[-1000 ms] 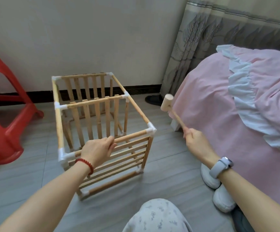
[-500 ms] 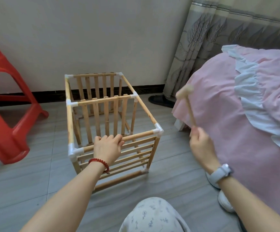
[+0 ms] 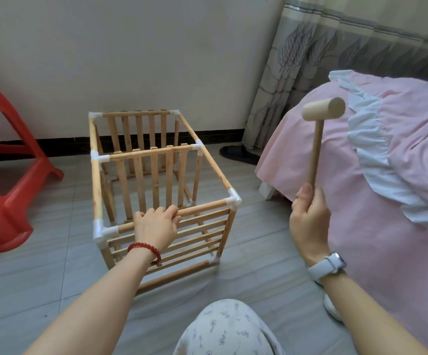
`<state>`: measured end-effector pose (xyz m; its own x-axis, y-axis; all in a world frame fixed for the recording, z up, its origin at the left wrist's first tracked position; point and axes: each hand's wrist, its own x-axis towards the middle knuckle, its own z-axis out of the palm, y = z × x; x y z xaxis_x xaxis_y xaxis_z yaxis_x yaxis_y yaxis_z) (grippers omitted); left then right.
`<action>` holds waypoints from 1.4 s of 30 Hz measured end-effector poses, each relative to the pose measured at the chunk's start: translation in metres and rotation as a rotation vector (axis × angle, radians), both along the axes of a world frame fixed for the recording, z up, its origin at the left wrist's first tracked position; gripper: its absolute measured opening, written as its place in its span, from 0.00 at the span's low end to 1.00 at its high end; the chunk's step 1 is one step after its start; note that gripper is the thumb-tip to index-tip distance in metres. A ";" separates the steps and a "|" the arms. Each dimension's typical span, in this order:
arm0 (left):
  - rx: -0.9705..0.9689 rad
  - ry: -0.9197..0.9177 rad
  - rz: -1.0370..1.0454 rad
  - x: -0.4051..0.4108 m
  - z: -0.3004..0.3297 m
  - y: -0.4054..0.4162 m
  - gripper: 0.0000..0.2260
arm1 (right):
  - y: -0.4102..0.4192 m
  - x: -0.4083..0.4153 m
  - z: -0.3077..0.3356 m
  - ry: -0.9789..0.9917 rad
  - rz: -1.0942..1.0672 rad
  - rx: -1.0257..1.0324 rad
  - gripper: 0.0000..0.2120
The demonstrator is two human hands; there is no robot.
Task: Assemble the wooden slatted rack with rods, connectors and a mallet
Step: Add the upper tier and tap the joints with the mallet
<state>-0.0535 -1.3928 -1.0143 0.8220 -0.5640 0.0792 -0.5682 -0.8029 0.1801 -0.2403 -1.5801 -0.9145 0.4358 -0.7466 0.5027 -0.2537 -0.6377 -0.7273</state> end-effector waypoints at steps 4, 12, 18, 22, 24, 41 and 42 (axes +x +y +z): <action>-0.001 -0.019 0.009 -0.001 0.000 -0.001 0.12 | 0.006 -0.001 -0.058 0.648 0.068 0.154 0.17; -0.011 0.006 0.015 -0.001 -0.001 0.000 0.11 | 0.004 0.012 -0.005 0.008 -0.005 0.015 0.16; -0.020 -0.027 0.005 0.001 -0.001 -0.001 0.11 | -0.003 0.003 -0.024 0.350 0.000 0.043 0.17; -0.008 0.015 0.004 0.001 0.000 0.000 0.11 | -0.003 0.003 0.000 -0.140 -0.011 -0.109 0.15; -0.018 0.011 0.009 0.001 0.001 -0.001 0.11 | 0.012 -0.001 -0.038 0.222 0.053 0.026 0.14; -0.025 -0.014 -0.008 -0.001 0.000 0.000 0.12 | -0.027 -0.007 -0.042 0.309 -0.110 0.130 0.18; -0.021 -0.001 -0.009 -0.001 0.001 0.000 0.12 | -0.028 -0.005 -0.024 0.146 -0.135 0.071 0.19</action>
<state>-0.0541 -1.3930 -1.0131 0.8168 -0.5696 0.0919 -0.5756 -0.7939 0.1958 -0.2456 -1.6082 -0.9381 0.3943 -0.8343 0.3854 -0.4394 -0.5395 -0.7182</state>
